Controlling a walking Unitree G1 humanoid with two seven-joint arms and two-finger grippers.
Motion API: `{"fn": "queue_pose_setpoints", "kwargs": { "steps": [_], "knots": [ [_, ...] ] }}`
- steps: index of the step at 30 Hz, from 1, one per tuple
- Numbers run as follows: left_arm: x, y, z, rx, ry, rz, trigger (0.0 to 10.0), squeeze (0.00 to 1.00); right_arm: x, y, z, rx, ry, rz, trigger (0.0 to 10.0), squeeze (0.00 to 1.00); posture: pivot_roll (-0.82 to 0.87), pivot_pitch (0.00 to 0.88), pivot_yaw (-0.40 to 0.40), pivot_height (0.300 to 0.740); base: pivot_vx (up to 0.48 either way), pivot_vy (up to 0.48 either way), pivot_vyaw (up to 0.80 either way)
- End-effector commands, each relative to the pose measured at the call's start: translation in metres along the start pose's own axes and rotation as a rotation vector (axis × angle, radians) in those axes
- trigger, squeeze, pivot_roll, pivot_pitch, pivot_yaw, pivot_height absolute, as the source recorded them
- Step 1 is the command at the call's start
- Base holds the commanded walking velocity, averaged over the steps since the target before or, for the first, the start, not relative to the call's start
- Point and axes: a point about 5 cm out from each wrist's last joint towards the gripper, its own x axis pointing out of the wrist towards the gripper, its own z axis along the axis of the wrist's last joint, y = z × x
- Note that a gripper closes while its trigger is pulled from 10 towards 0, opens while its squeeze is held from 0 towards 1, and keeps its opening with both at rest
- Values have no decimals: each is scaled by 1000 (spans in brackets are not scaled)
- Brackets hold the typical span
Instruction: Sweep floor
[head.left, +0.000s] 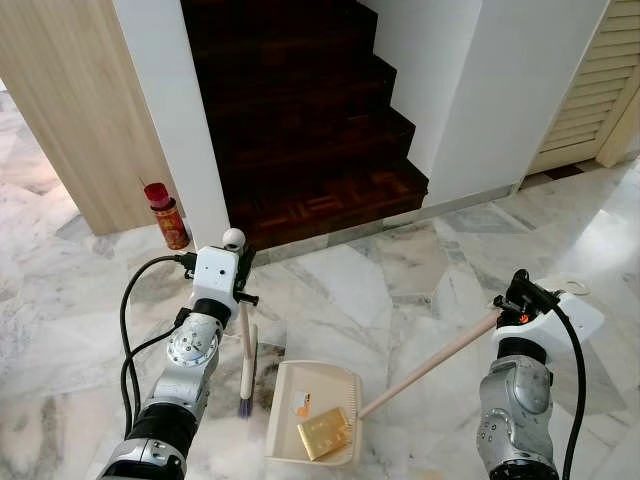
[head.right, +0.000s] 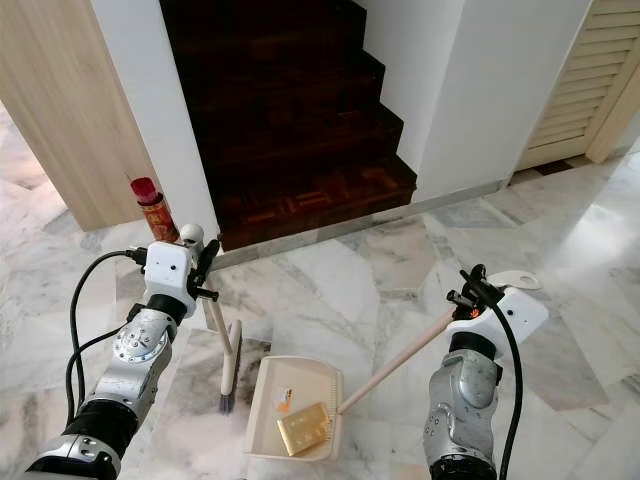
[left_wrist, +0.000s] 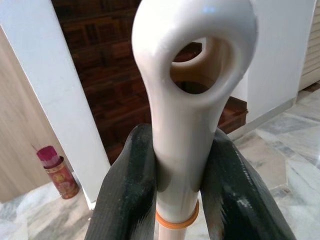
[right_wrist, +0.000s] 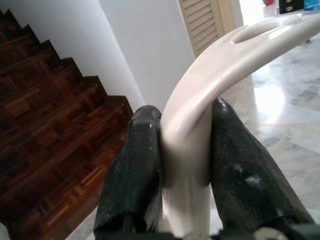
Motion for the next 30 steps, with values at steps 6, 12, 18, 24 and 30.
{"fn": "queue_pose_setpoints", "kwargs": {
  "steps": [6, 12, 18, 24, 30],
  "knots": [
    [4, 3, 10, 21, -38, 2, 10000, 0, 5, 8, 11, 21, -50, 18, 10000, 0, 79, 30, 10, 740, 0, 0, 325],
    [4, 2, 10, 21, -33, -4, 10000, 0, 5, 8, 10, 22, -47, 20, 10000, 0, 79, 32, 9, 740, 0, 324, 0],
    [4, 1, 9, 21, -29, -7, 10000, 0, 5, 8, 10, 11, -48, 21, 10000, 0, 79, 27, 9, 740, 0, 355, 101],
    [4, 1, 9, 22, -26, -9, 10000, 0, 5, 9, 10, 15, -46, 23, 10000, 0, 81, 27, 9, 740, 0, 357, 281],
    [3, 1, 9, 23, -23, -10, 10000, 0, 4, 9, 9, 20, -45, 18, 10000, 0, 81, 31, 9, 740, 0, 357, 0]
  ]
}}
